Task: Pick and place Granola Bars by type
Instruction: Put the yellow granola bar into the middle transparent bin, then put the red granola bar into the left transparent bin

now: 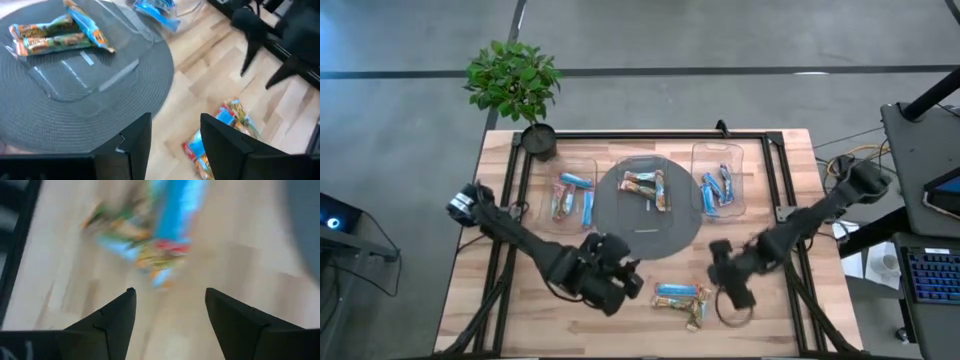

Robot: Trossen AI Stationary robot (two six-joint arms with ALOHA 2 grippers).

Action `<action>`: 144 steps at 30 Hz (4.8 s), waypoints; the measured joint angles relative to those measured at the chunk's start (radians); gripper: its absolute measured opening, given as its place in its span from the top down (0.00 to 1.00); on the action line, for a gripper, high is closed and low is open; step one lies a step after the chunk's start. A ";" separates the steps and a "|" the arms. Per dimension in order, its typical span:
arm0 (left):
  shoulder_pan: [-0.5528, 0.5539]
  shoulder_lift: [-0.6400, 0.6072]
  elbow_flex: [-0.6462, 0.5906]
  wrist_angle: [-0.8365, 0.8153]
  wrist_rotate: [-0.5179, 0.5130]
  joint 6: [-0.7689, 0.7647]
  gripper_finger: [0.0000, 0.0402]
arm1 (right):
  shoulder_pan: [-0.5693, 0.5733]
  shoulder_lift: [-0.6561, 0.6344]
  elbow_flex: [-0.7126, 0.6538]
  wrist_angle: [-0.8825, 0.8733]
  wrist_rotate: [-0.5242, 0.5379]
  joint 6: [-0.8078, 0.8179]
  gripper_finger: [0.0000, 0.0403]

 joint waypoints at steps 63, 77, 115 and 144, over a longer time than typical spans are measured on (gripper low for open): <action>-0.186 -0.004 -0.178 0.049 -0.005 -0.223 0.62 | -0.740 0.227 0.273 0.255 -0.033 0.573 0.75; -0.186 -0.004 -0.183 0.053 -0.009 -0.243 0.62 | -0.467 0.102 0.315 0.184 0.065 -0.002 0.44; -0.156 -0.004 -0.186 0.061 0.024 -0.140 0.62 | -0.046 0.474 0.279 0.095 0.146 0.280 0.46; -0.325 -0.220 -0.187 -0.160 -0.363 -0.408 0.62 | -0.202 0.351 0.359 0.260 0.132 0.419 0.91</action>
